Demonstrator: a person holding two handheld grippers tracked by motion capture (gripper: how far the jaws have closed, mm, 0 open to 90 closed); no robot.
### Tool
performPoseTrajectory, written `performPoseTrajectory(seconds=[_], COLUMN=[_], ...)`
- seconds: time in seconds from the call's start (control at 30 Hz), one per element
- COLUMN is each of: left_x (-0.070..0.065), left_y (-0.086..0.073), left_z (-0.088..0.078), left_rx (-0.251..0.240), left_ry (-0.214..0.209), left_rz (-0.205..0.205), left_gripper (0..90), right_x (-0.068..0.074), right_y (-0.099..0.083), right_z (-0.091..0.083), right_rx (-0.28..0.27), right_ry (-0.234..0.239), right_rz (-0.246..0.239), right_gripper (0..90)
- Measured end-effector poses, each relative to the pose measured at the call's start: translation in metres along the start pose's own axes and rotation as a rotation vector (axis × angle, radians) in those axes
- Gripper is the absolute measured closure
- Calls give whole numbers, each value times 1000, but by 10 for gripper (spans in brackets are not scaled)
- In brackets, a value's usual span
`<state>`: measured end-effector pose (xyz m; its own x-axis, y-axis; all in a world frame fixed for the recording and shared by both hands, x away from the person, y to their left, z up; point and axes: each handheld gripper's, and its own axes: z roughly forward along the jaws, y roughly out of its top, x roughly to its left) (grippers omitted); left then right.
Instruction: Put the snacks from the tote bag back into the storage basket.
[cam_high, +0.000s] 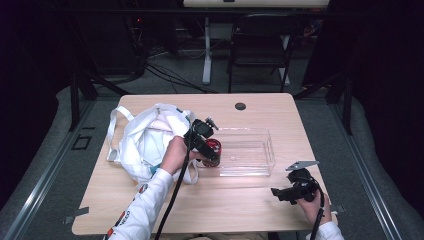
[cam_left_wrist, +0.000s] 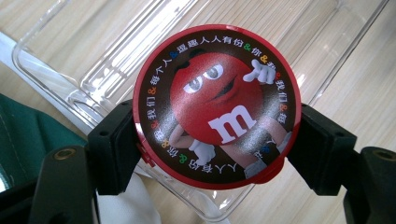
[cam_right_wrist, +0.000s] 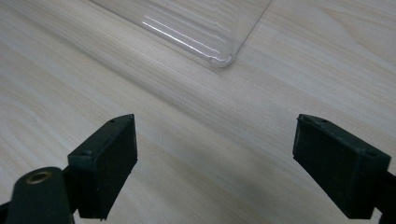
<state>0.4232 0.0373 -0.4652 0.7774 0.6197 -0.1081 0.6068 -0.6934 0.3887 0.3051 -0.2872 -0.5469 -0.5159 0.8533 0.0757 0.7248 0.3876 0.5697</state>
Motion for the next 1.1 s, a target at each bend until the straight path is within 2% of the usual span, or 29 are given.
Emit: performPoseTrajectory(seconds=[0.5,1.1], left_x=[3,3], left_y=[-4,-4], left_z=[14,25], left_rx=[28,61], left_ry=[3,9], left_rz=[-11,-5], left_gripper=[256,255], right_x=[0,0], right_y=[0,0], right_z=[0,0], right_rx=[-1,2], right_ry=[0,-5], right_rz=[0,-3], right_gripper=[135,135])
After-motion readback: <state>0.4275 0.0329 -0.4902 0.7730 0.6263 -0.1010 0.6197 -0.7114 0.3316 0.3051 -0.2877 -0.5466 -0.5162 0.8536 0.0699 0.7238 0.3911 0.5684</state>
